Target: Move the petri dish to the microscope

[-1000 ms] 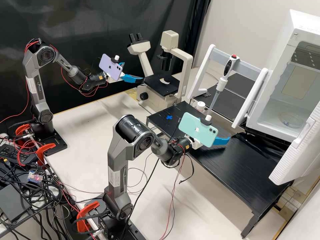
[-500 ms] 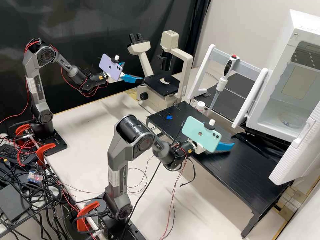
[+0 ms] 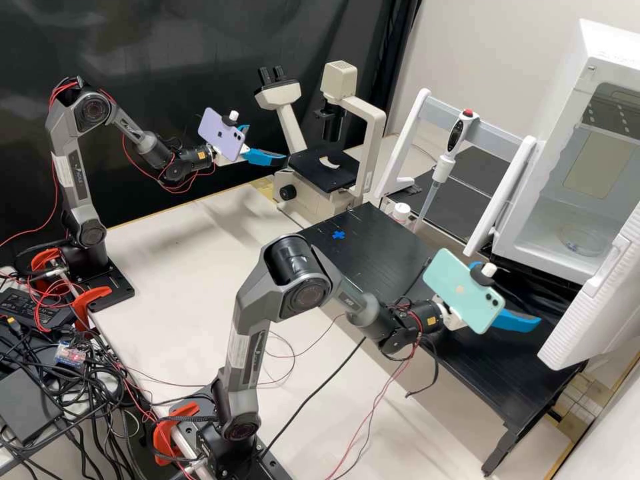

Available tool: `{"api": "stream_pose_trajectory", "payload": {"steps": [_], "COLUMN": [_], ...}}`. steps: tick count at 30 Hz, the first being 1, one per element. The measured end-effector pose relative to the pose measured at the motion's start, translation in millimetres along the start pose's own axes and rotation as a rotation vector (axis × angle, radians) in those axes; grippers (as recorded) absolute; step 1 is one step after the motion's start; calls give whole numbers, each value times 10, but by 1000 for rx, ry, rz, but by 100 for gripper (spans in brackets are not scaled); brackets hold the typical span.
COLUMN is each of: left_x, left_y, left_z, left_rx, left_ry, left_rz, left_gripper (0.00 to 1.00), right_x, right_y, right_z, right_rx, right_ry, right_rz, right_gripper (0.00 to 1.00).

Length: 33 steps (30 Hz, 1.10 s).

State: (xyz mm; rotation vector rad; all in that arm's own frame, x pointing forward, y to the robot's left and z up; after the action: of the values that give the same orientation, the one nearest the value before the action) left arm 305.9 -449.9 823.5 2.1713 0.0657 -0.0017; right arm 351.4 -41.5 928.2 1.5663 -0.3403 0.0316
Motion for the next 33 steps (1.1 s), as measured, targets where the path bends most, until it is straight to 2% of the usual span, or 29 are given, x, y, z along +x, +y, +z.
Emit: {"api": "stream_pose_trajectory", "payload": {"steps": [5,8,16,25,28,31,33], "left_x": [0,0,0,0,0,0,0], "left_y": [0,0,0,0,0,0,0], "left_z": [0,0,0,0,0,0,0], "left_rx": [0,0,0,0,0,0,0], "left_ry": [0,0,0,0,0,0,0], "left_rz": [0,0,0,0,0,0,0], "left_gripper": [100,100,100,100,100,100,100], "right_x": [351,567,931,1151,1223,1328,1416], "right_y": [92,165,302,531,545,540,502], "right_z": [-46,-103,-201,-427,-505,-628,-669], "right_rx": [1,18,17,17,29,55,57], "right_ry": [-20,-36,-54,-18,-7,16,22], "right_rz": [-2,8,4,40,39,34,22], "right_gripper": [100,100,100,100,100,100,100]}}
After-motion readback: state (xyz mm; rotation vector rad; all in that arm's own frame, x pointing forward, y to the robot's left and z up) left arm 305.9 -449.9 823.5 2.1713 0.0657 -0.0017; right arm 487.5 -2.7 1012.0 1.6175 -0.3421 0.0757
